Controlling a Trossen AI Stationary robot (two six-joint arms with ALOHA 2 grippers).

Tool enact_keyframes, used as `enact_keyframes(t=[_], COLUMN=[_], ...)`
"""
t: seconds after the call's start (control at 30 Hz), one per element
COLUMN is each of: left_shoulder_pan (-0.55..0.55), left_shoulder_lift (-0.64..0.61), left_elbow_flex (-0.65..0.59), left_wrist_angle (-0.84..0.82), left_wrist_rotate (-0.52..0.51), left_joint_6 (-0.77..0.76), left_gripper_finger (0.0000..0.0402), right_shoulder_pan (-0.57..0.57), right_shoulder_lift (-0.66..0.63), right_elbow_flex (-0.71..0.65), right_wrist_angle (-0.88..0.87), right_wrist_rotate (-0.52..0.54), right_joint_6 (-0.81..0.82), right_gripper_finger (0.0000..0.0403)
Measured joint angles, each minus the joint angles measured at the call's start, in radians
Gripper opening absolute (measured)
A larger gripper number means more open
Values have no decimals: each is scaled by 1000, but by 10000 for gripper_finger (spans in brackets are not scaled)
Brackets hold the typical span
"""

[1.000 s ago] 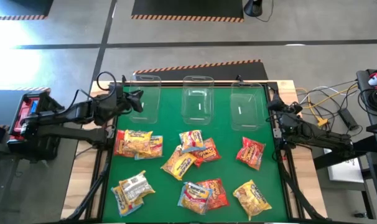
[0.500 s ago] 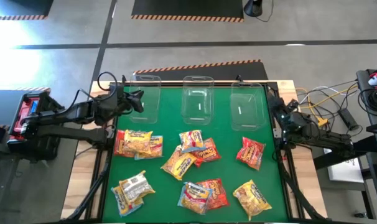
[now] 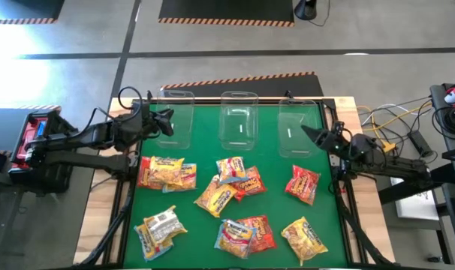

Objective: Sort Maruchan noodles
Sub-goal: Put the blue noodle pack into the right transparent bin

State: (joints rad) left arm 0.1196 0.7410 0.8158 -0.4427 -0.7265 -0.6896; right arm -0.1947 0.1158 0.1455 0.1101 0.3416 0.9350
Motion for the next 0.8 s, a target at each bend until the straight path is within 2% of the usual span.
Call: enact_keyframes(t=[0.23, 0.43, 0.63, 0.8], left_shoulder_pan=[0, 0, 0, 0], left_shoulder_lift=[0, 3, 2, 9], left_elbow_flex=[0, 0, -1, -1], left_wrist_angle=[0, 0, 0, 0], left_wrist_rotate=[0, 0, 0, 0], left_joint_6=[0, 0, 0, 0], left_gripper_finger=[59, 59, 59, 59], right_shoulder_pan=[0, -2, -2, -2], right_shoulder_lift=[12, 12, 11, 12], right_elbow_flex=[0, 0, 0, 0], right_wrist_angle=[17, 41, 60, 60], right_wrist_rotate=[1, -1, -2, -87], right_joint_6=[133, 92, 174, 144], right_gripper_finger=[102, 102, 102, 102])
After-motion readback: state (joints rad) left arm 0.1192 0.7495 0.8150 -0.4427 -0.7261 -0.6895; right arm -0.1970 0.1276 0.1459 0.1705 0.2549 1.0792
